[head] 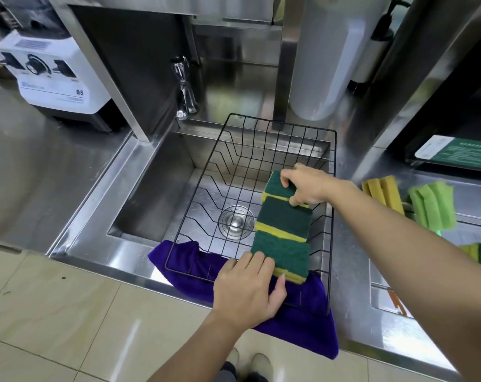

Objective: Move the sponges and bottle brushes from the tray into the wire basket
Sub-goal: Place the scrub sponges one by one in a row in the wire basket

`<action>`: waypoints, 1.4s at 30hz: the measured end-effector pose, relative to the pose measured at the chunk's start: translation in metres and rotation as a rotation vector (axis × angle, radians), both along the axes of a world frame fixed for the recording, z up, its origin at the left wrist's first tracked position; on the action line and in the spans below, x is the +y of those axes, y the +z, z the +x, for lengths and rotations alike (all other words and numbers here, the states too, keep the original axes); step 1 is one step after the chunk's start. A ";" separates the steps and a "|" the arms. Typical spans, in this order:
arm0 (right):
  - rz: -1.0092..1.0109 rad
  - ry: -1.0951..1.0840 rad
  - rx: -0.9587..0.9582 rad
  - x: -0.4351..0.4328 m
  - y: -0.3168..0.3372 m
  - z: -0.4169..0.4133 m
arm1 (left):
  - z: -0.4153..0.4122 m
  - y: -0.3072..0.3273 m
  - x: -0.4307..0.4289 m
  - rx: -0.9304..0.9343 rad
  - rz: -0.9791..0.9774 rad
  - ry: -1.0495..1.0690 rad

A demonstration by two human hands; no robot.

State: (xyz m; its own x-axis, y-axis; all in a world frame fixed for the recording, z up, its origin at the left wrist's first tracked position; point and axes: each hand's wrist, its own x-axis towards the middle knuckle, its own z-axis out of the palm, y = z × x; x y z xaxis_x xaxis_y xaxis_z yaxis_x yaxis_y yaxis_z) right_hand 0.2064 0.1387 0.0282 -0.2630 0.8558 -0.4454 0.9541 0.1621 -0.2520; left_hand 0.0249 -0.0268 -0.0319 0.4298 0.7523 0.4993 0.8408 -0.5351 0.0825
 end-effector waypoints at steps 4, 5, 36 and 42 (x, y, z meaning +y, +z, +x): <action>0.036 0.002 -0.044 -0.001 -0.003 0.003 | -0.001 0.000 0.000 -0.002 -0.003 -0.007; 0.034 0.012 -0.062 -0.001 -0.003 0.003 | -0.001 -0.001 0.000 -0.004 -0.007 -0.007; 0.448 -1.285 -0.088 -0.197 0.003 0.151 | 0.059 0.001 -0.027 0.096 -0.009 -0.169; 0.200 -1.461 0.140 -0.237 -0.010 0.173 | 0.061 -0.003 -0.024 0.104 0.030 -0.165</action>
State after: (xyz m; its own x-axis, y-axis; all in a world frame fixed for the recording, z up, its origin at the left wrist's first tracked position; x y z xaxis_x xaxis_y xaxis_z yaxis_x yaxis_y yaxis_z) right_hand 0.3790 -0.0981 0.0179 0.8349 0.4367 -0.3351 0.2691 -0.8548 -0.4437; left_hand 0.0858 -0.0509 -0.0347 0.5964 0.6527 0.4673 0.7446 -0.6673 -0.0182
